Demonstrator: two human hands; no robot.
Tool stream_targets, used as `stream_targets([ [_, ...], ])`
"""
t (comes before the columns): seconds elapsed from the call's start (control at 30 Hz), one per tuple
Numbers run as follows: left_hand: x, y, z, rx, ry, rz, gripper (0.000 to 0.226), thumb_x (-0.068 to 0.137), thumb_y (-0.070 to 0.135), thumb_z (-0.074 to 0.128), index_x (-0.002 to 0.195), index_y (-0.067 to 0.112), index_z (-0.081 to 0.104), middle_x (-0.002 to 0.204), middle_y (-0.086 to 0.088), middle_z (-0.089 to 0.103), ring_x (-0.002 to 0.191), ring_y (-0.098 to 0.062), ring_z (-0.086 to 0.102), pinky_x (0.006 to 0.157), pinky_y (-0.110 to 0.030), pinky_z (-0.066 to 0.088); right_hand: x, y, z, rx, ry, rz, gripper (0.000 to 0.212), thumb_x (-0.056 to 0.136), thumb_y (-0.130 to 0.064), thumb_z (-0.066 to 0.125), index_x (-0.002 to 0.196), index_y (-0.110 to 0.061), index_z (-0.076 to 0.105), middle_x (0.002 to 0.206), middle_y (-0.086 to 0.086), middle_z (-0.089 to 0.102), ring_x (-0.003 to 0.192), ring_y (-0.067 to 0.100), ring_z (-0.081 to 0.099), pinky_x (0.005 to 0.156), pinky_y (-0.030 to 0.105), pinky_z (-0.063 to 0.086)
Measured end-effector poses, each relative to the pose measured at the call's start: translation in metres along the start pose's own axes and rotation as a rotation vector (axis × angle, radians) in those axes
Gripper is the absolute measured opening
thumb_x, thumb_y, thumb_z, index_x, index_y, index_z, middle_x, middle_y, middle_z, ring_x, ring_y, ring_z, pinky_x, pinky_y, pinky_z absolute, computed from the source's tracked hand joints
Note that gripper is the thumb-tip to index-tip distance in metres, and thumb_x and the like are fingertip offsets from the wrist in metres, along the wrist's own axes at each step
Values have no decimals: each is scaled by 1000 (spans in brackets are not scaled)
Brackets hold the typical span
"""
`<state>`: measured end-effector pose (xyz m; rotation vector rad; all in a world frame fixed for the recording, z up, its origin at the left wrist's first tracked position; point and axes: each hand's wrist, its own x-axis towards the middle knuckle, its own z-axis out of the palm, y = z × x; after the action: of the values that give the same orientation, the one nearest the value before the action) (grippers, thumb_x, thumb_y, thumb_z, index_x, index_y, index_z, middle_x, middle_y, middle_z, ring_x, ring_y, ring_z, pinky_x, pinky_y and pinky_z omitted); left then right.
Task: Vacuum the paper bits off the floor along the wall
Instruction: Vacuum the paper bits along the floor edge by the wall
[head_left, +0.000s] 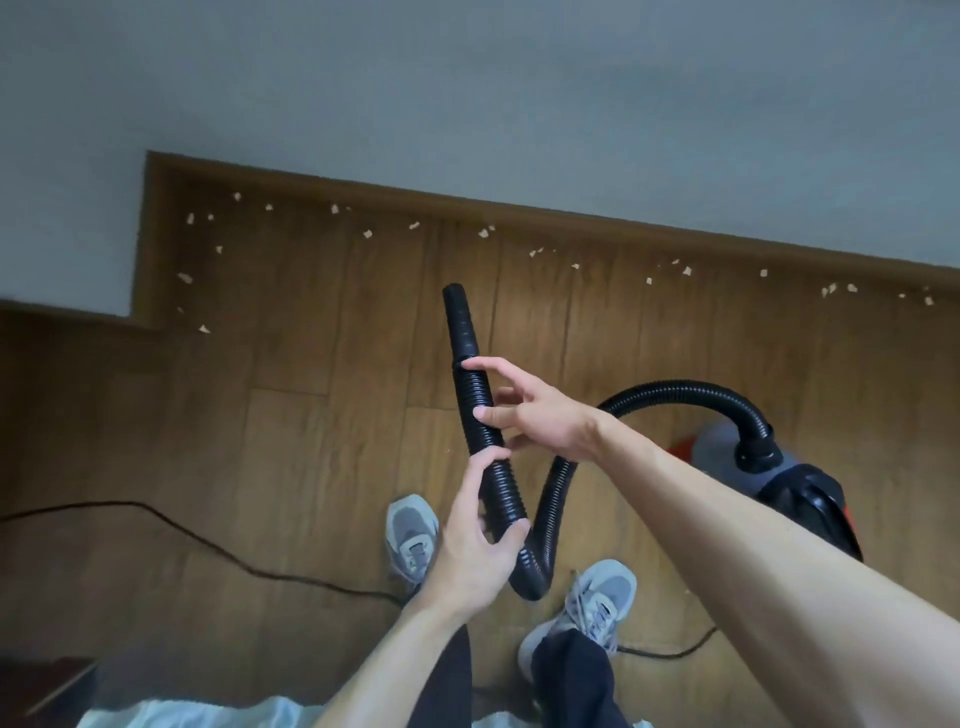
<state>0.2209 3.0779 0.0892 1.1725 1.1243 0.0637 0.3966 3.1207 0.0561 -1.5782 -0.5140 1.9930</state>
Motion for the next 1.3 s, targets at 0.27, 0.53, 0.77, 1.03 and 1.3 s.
stream_targets([
  [0.27,8,-11,-85,-110,146,-15,67,84,-4,68,128,41,45,105,22,58,84,-14,63,85,-44,57,70,-56,78,-155,-41,28,51,95,-9,61,137,-36,50,107,5,57,96,20,66,86,45,58],
  [0.53,8,-16,-134,-250,338,-78,66,82,-1,68,127,42,45,109,31,58,94,4,63,89,-46,56,126,-95,125,-322,-207,105,52,100,-3,49,140,-35,49,120,8,61,94,23,71,79,42,61],
  [0.77,22,-24,-162,-355,492,-132,65,80,-3,69,123,43,49,112,18,61,105,-7,60,90,-44,56,168,-107,154,-348,-254,73,48,94,-2,61,137,-20,48,102,8,63,87,23,71,71,45,62],
  [1.03,34,-34,-194,-268,571,-136,51,79,2,70,111,37,51,88,12,54,81,-1,55,77,-15,46,220,-111,199,-424,-317,114,58,89,-7,71,140,-26,50,104,4,63,98,25,69,79,47,60],
  [1.3,51,-65,-237,-375,629,-153,55,77,1,73,115,36,54,100,22,56,99,-4,59,90,-36,55,273,-104,232,-465,-329,138,56,87,-8,72,134,-29,51,105,6,65,87,17,71,67,35,62],
])
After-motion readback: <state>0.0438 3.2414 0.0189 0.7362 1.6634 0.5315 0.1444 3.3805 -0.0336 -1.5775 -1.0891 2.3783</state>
